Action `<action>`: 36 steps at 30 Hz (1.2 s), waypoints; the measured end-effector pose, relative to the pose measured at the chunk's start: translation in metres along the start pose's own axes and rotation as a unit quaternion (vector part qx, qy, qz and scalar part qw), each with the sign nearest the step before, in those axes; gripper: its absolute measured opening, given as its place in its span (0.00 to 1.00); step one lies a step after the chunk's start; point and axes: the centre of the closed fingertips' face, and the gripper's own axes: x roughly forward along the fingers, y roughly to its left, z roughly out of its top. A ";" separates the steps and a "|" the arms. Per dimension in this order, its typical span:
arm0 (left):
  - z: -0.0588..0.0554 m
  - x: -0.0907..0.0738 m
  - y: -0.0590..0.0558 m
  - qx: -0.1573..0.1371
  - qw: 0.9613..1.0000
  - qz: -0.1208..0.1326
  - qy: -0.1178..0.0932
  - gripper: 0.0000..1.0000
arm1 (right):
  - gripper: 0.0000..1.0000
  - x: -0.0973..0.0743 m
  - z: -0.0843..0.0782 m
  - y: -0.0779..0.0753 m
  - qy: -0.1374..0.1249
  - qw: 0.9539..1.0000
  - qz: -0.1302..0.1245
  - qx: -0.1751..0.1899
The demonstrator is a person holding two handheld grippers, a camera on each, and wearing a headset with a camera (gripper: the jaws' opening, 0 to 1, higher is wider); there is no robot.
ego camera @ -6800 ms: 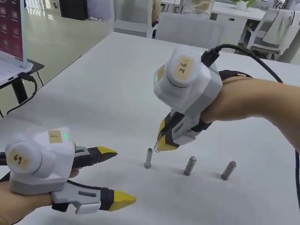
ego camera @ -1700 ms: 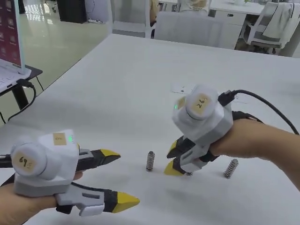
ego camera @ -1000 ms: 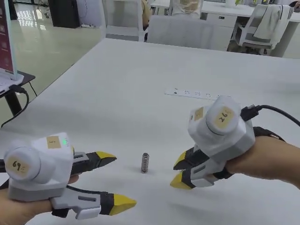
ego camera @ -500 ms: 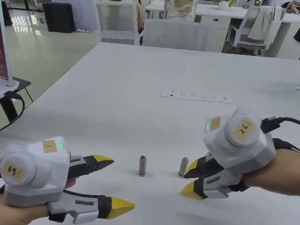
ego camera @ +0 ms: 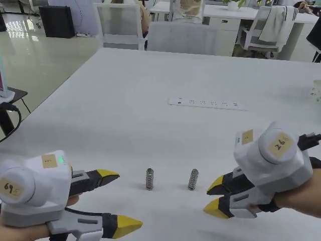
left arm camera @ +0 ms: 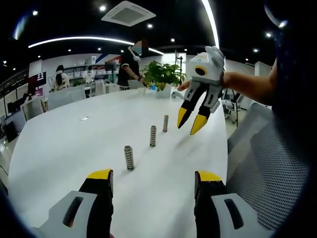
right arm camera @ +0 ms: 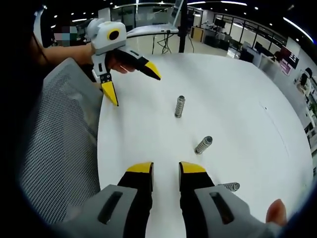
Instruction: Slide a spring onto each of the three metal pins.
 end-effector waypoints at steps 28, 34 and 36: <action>-0.003 0.001 0.000 -0.004 1.000 0.002 0.004 0.62 | 0.24 -0.036 -0.053 -0.038 -0.041 0.992 -0.068 0.097; -0.004 0.001 0.000 -0.004 1.000 0.003 0.005 0.62 | 0.28 -0.043 -0.064 -0.045 -0.050 0.989 -0.080 0.113; -0.004 0.000 0.000 -0.005 1.000 0.004 0.006 0.62 | 0.29 -0.045 -0.067 -0.047 -0.055 0.988 -0.083 0.117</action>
